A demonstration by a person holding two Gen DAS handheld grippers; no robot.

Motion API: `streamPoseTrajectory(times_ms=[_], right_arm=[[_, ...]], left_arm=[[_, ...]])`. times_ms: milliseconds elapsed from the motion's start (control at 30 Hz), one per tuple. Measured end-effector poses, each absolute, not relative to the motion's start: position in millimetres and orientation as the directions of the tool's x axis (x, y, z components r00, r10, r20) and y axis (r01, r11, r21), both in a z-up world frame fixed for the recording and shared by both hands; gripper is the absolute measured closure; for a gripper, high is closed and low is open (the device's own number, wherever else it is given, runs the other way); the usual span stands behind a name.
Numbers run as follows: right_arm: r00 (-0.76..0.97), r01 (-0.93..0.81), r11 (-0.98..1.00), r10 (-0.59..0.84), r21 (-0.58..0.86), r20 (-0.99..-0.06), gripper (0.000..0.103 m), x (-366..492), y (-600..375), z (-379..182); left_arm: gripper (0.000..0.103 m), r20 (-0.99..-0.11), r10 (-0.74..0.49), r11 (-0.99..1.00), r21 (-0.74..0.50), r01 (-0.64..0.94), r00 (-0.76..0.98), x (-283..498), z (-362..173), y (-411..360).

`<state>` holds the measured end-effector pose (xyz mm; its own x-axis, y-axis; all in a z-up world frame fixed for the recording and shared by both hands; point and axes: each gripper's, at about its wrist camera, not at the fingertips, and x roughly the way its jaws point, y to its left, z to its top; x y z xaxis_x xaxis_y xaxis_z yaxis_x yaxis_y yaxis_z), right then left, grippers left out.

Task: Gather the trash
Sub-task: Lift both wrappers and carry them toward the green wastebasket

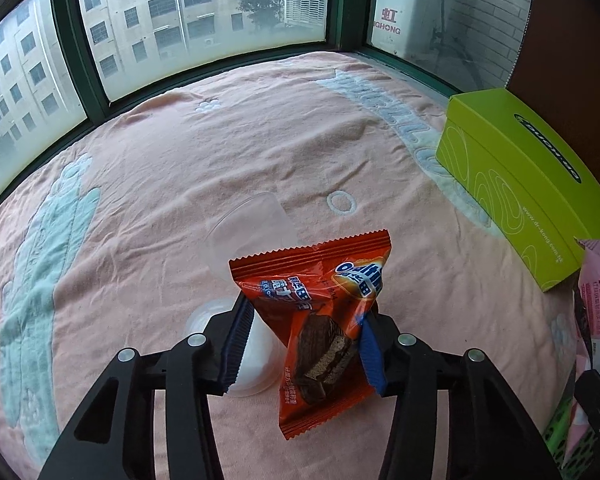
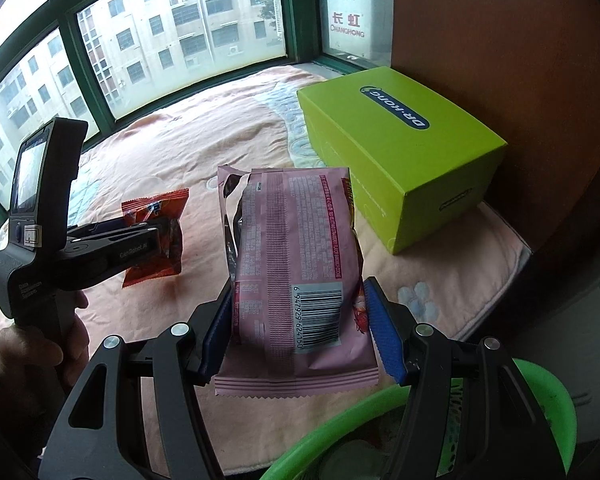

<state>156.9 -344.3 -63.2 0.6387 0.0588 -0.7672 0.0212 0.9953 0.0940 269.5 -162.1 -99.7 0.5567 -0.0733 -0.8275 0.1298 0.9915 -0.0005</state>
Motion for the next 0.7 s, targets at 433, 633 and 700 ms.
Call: streamPoseTrajectory(times_ms=[433,633,700], right_arm=[[0.693,0.039,0.990,0.070,0.134,-0.717,0.041,112,-325,-43],[0.727,0.047,0.989,0.063,0.141,-0.684,0.041,89,-315,-30],[0.737,0.055,0.989,0.053,0.138,-0.674,0.041,80,-313,-26]], left_arm=[[0.063,-0.746,-0.157,0.986,-0.077,0.151,0.647,210,-38,-130],[0.063,-0.707,-0.187,0.982,-0.109,0.156,0.682,178,-11,-111],[0.063,-0.696,-0.194,0.981,-0.122,0.153,0.692,168,-4,-105]])
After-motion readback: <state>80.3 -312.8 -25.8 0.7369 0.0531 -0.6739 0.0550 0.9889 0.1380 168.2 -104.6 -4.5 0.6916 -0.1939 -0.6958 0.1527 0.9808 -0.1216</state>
